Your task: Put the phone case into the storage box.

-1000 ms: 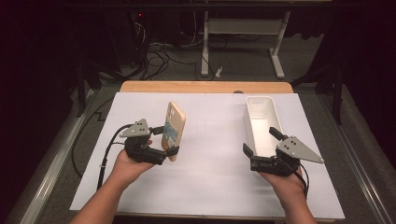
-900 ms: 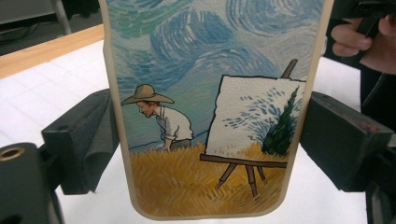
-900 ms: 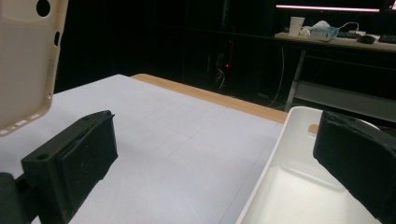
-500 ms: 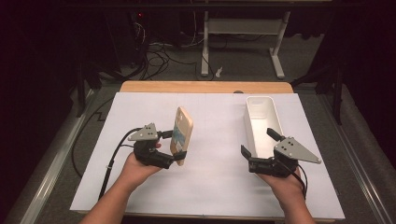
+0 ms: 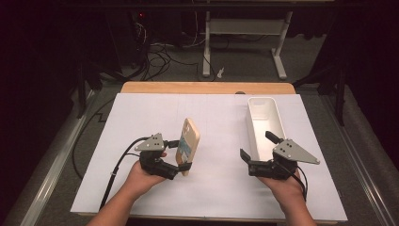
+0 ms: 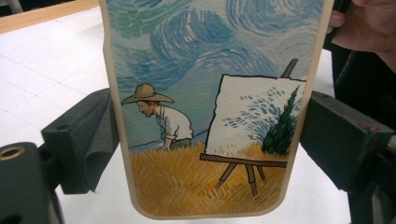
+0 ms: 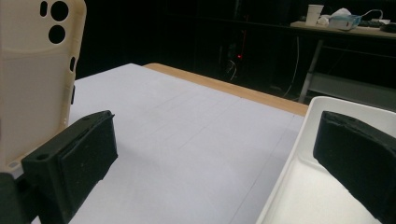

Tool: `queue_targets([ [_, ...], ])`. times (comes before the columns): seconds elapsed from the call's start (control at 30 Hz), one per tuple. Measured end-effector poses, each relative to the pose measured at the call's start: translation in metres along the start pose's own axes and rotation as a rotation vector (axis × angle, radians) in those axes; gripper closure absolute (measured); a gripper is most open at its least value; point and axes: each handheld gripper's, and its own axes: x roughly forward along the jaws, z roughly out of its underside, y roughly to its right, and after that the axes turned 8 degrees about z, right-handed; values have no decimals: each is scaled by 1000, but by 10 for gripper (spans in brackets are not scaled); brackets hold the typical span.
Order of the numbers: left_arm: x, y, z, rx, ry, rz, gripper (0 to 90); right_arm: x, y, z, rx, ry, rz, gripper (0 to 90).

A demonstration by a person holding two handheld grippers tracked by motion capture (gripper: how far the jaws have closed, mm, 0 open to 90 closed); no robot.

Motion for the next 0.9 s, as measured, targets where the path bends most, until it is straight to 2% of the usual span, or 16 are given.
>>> queue_targets([
  [0.43, 0, 7, 8, -2, -29, 47, 115, 1, -3, 0, 1, -6, -48, 3],
  [0.73, -1, 10, 9, -5, -26, 75, 115, 1, -8, -3, 9, -7, -102, 3],
  [0.9, -3, 9, 7, -2, -9, 88, 115, 4, -13, -8, 12, -6, -138, 3],
])
